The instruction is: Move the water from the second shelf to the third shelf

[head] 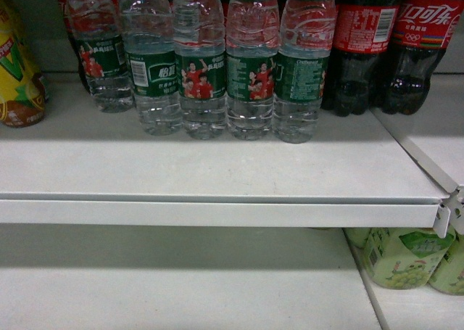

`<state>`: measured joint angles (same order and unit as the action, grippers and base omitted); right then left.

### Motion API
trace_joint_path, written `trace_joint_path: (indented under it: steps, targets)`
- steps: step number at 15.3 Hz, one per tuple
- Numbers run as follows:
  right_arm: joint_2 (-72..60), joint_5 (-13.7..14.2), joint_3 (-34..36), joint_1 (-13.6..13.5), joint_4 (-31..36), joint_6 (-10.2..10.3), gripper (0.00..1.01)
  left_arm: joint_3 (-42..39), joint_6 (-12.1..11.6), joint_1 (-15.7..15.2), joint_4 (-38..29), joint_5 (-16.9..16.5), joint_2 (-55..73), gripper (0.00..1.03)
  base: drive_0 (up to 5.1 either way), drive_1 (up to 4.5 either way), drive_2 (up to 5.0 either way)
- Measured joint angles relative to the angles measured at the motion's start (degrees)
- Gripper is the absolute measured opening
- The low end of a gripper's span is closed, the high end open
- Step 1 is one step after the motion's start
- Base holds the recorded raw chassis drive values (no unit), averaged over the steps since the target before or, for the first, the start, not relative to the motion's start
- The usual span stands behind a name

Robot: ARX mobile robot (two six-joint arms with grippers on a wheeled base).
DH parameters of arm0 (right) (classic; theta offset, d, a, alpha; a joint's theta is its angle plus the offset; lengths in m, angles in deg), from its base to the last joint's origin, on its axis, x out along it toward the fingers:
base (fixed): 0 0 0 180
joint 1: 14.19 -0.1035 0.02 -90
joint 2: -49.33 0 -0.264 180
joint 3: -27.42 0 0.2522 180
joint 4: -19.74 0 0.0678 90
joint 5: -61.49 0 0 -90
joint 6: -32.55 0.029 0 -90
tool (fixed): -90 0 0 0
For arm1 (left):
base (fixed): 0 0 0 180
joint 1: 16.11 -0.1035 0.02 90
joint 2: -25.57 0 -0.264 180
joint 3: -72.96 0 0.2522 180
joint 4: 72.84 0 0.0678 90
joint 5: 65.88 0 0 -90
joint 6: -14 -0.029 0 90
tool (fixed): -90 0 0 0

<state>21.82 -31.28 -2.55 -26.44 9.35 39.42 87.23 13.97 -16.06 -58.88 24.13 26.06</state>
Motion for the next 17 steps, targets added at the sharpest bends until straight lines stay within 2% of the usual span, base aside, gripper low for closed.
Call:
trace_joint_path:
  steps: [17]
  targets:
    - [0.0, 0.0, 0.1, 0.0, 0.0, 0.2, 0.40, 0.0, 0.0, 0.0, 0.0, 0.0, 0.0, 0.98, 0.0, 0.00, 0.0]
